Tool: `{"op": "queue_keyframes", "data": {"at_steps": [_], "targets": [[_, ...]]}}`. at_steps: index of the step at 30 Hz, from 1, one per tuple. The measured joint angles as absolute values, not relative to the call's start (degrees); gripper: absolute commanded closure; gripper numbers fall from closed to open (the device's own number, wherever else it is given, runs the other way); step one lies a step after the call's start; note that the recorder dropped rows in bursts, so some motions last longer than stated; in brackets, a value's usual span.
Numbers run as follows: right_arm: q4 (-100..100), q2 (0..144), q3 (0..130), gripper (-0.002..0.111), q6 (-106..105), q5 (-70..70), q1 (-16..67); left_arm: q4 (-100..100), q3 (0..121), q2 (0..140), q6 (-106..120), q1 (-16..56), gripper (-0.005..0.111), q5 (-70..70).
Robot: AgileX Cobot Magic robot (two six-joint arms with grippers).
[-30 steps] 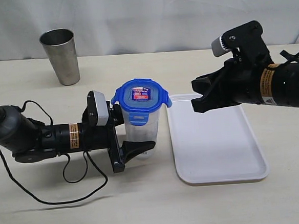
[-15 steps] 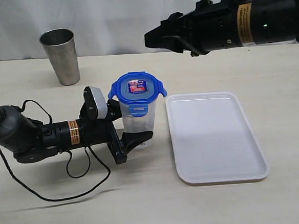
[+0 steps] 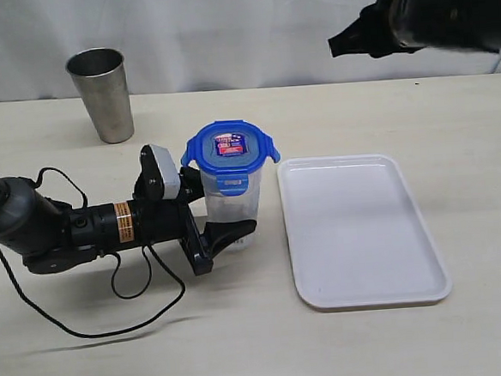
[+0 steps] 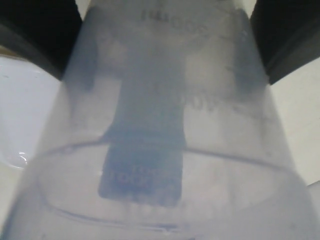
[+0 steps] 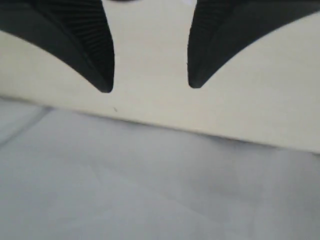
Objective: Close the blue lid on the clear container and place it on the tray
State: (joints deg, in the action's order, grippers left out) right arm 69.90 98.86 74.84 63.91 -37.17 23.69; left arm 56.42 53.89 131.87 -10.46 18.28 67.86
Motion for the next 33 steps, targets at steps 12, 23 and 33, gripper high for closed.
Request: {"op": "queue_keyframes", "data": {"at_steps": [12, 23, 33], "targets": [[-31.4, 101.3, 86.2, 0.063, -18.6, -51.3, 14.7, 56.1, 53.9, 131.9, -10.5, 18.3, 0.107, 67.7], [-38.3, 105.2, 85.3, 0.063, -21.8, -55.9, 18.1, 56.1, 53.9, 131.9, -10.5, 18.3, 0.107, 67.7], [-38.3, 105.4, 84.2, 0.063, -20.1, -59.8, 18.1, 56.1, 53.9, 131.9, -10.5, 18.3, 0.107, 67.7]]}}
